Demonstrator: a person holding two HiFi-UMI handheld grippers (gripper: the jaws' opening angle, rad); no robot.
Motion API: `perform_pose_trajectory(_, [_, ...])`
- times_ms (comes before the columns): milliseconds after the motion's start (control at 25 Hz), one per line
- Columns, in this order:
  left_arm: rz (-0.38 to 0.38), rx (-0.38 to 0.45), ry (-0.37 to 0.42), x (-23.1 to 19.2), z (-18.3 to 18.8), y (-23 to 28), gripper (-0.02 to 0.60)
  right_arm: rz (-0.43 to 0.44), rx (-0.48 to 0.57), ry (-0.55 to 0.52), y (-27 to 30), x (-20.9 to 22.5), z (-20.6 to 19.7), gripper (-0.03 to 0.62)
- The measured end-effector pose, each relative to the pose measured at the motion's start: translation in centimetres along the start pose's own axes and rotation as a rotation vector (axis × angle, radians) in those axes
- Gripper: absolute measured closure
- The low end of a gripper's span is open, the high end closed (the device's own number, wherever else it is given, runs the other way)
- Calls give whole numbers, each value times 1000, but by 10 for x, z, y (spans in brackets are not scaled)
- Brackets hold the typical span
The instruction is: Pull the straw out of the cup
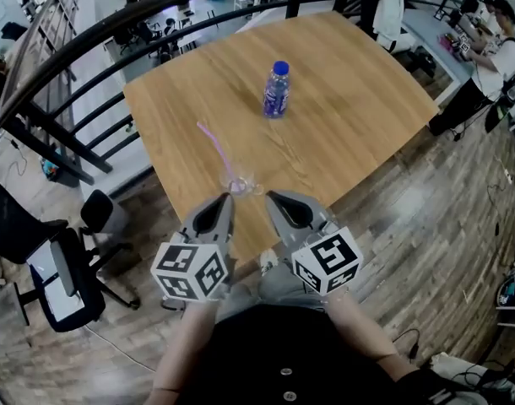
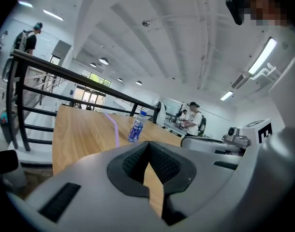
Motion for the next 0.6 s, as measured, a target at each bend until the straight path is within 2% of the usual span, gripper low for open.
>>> perform_pose_trajectory(320, [136,83,-44,-13,21,33,571,137,0,-29,34,47,5,595])
perform_pose_trajectory(600, [238,124,-89,-27,18,34,571,231,2,-38,55,58,2,595])
Point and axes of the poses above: the fingertips, and each gripper's own axes: y forward along the fingers, x to its right, z out of its top, the point moved 2 cm from there along -y, backward along the fingers, and after that the axes turned 6 degrees about -y, right-handed, at the moved point
